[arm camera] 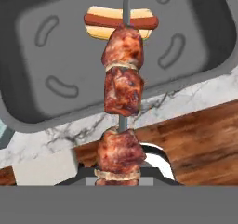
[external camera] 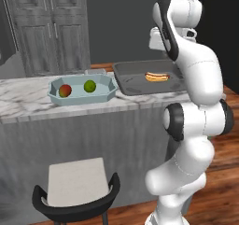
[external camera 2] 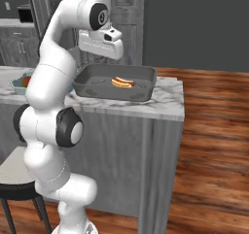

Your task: Place the cold items (mango and lime) from the fridge in one tupperware on the dining counter. Place the warm items (hot dog and kebab skewer) in the stove area in another tupperware.

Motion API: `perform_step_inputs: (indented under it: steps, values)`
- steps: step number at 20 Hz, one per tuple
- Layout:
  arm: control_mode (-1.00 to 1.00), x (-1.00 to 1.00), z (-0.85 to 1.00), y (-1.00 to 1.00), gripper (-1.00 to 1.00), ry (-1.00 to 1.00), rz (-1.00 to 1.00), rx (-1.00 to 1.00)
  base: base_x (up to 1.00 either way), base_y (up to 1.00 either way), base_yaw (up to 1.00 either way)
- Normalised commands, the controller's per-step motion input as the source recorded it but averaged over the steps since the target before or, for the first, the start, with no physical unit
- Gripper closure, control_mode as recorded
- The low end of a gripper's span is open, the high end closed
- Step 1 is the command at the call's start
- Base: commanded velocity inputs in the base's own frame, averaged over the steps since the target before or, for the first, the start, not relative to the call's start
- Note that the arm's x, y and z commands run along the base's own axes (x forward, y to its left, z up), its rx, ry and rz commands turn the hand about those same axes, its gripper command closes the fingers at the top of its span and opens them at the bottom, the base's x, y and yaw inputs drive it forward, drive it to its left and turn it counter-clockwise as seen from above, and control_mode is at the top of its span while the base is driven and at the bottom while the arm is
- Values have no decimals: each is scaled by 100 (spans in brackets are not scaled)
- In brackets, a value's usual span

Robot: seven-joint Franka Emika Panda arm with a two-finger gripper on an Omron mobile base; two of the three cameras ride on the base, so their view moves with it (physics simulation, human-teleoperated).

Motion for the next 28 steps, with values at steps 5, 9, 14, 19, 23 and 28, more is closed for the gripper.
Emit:
perform_step_inputs:
  steps: [5, 9, 14, 19, 23, 28]
  values:
    - [-100, 83, -23, 1, 100, -21, 72, 0, 0, 0, 0]
    - [-100, 31, -17, -17, 100, -36, 77, 7, 0, 0, 0]
    - [-100, 17, -38, -1, 100, -21, 95, 5, 0, 0, 0]
    - [-100, 20, -47, 4, 100, -8, 97, -4, 0, 0, 0]
    - [-100, 44, -1, 0, 100, 9, 65, -2, 0, 0, 0]
    - [-100, 51, -6, 0, 100, 14, 17, -9, 0, 0, 0]
